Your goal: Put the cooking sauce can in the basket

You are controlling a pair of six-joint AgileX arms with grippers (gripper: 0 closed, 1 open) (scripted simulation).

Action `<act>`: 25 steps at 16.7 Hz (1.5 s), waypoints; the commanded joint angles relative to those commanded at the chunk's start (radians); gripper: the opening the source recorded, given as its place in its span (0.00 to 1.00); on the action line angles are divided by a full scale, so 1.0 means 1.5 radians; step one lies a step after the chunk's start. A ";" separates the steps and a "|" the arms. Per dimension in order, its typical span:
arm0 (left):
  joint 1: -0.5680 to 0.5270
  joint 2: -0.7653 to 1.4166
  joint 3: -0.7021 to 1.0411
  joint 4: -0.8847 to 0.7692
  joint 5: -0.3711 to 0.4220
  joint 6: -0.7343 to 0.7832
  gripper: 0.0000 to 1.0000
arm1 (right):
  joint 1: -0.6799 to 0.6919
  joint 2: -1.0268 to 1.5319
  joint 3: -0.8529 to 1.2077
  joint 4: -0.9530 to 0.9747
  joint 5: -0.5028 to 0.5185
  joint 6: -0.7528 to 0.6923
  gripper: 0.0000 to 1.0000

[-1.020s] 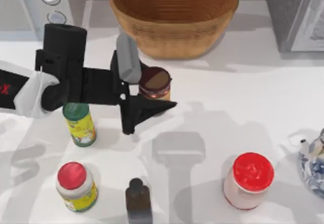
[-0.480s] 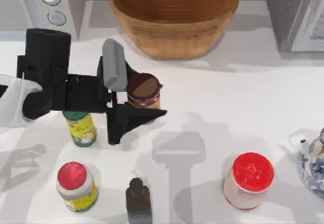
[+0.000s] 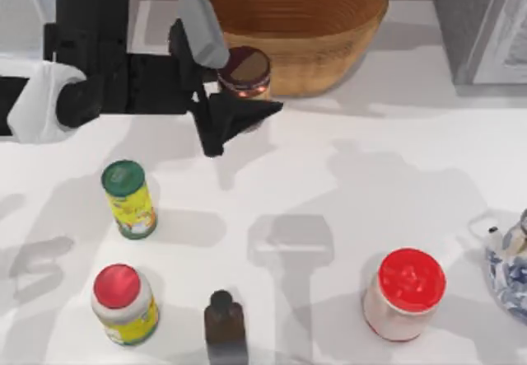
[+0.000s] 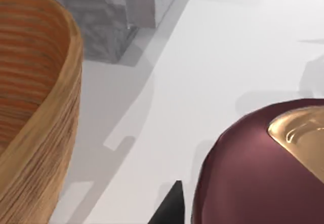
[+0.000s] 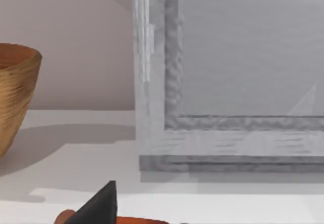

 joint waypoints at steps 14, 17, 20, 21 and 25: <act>-0.015 0.149 0.469 -0.167 -0.297 -0.216 0.00 | 0.000 0.000 0.000 0.000 0.000 0.000 1.00; -0.015 0.150 0.472 -0.168 -0.299 -0.217 0.00 | 0.000 0.000 0.000 0.000 0.000 0.000 1.00; -0.011 0.148 0.472 -0.166 -0.298 -0.215 0.00 | 0.000 0.000 0.000 0.000 0.000 0.000 1.00; -0.013 0.156 0.481 -0.165 -0.300 -0.216 0.00 | 0.000 0.000 0.000 0.000 0.000 0.000 1.00; -0.025 0.206 0.524 -0.160 -0.308 -0.220 0.00 | 0.000 0.000 0.000 0.000 0.000 0.000 1.00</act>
